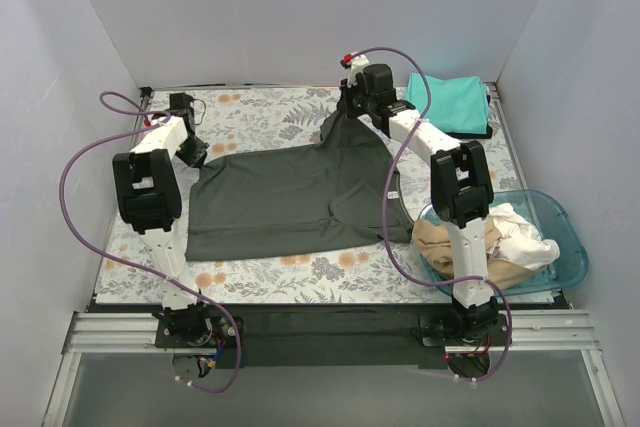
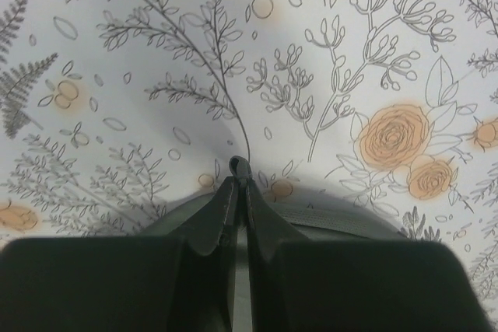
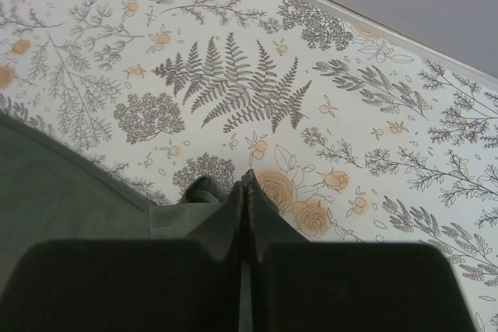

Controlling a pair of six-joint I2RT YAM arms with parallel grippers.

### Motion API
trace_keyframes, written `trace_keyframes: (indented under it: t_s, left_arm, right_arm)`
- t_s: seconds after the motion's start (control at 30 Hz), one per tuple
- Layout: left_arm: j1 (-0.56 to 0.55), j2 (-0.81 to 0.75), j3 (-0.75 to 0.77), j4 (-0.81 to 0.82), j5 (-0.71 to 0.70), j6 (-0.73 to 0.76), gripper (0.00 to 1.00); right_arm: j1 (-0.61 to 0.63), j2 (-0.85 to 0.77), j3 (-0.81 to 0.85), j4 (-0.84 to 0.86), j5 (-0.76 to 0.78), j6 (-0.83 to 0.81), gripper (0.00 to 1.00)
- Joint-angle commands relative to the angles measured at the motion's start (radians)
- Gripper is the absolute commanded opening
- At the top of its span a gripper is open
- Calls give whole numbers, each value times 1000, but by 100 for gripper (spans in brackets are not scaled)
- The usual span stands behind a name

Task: Fold and stack the t-shirts
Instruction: Fold the tshirt

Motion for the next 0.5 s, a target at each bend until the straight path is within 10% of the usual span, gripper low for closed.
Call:
trace_keyframes:
  t_s: [0.0,0.47]
  left_arm:
    - [-6,-123,-29,7,-24,-12,0]
    - [-6,-121,57,-28,-144,17,0]
  right_arm:
    - [1,-88,-92,112,-61,-32,1]
    - [1,-238,-258,169,-21,-106,1]
